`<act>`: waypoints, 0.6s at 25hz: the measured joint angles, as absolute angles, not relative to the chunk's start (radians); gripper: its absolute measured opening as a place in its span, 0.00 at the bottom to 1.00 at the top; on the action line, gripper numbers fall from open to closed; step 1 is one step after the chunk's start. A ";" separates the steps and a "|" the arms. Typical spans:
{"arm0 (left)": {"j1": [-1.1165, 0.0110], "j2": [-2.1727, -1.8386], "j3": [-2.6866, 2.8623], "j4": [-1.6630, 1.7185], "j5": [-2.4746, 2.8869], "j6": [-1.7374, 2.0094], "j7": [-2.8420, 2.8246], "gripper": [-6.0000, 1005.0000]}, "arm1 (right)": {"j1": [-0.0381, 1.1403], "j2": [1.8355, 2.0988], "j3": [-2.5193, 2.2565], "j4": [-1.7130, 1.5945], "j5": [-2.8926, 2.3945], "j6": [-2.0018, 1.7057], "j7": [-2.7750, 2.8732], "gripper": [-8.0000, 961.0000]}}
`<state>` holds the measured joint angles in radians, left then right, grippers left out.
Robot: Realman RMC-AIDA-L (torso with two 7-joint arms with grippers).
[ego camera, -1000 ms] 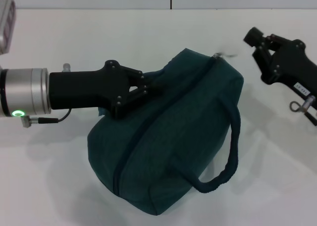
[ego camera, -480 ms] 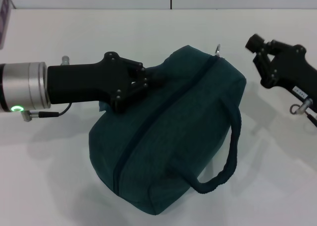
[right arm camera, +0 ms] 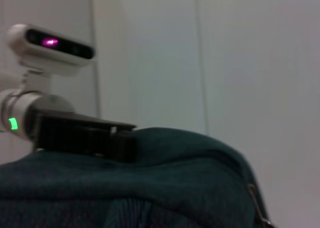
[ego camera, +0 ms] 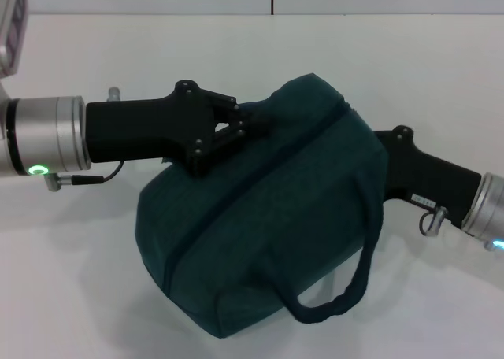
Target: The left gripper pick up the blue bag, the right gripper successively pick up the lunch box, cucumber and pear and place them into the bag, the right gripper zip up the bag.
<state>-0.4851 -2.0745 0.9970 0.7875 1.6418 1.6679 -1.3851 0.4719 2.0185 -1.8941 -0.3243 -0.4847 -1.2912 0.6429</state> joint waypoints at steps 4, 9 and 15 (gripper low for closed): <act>-0.486 -2.076 0.997 0.778 1.641 1.667 -1.382 0.09 | 0.461 2.017 -1.876 -0.325 -0.496 -1.300 0.638 0.04; -0.480 -2.075 0.997 0.773 1.637 1.666 -1.382 0.09 | 0.456 2.015 -1.844 -0.317 -0.494 -1.299 0.638 0.06; -0.482 -2.076 0.997 0.771 1.637 1.661 -1.381 0.10 | 0.445 2.015 -1.808 -0.313 -0.494 -1.291 0.635 0.15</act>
